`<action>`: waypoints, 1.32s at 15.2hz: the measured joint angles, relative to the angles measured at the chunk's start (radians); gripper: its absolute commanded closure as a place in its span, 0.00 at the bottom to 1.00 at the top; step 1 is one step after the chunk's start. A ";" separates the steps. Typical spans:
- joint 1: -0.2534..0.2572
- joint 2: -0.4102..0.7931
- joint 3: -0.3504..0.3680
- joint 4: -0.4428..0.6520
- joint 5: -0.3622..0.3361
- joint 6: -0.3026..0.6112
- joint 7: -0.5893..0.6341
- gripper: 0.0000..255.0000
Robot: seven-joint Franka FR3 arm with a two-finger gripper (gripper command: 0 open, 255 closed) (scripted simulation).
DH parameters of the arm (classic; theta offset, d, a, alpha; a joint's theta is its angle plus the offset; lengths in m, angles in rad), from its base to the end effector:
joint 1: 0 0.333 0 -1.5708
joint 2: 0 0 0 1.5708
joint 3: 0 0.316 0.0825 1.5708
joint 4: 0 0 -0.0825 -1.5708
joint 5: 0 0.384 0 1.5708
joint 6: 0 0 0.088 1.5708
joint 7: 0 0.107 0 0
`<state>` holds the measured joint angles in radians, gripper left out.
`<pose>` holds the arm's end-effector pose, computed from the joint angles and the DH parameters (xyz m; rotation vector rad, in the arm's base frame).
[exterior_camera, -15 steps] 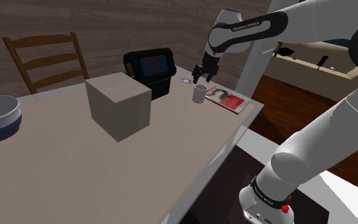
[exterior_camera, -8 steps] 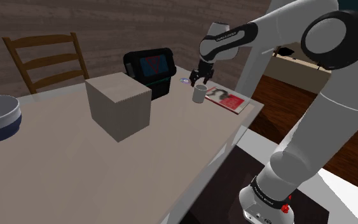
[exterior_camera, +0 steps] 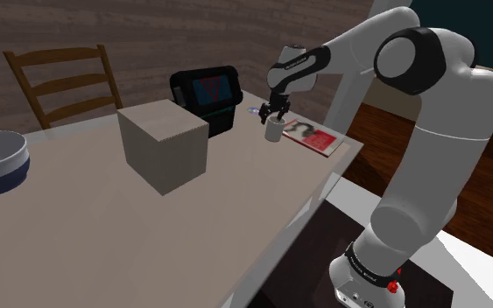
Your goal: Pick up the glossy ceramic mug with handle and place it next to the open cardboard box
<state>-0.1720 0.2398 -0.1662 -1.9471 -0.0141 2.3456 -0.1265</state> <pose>0.5863 -0.2016 0.3760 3.0335 -0.2964 0.2231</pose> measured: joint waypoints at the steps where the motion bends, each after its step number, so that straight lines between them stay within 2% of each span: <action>1: -0.001 0.009 0.000 0.000 0.001 0.009 -0.001 0.00; 5: -0.004 0.043 0.002 -0.008 0.008 0.051 -0.005 0.00; 11: -0.006 0.053 0.002 -0.007 0.010 0.060 -0.007 0.00; 12: -0.006 0.053 0.002 -0.007 0.010 0.060 -0.007 1.00; 20: -0.006 0.053 0.002 -0.007 0.010 0.060 -0.007 1.00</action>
<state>-0.1779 0.2932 -0.1638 -1.9539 -0.0041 2.4053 -0.1334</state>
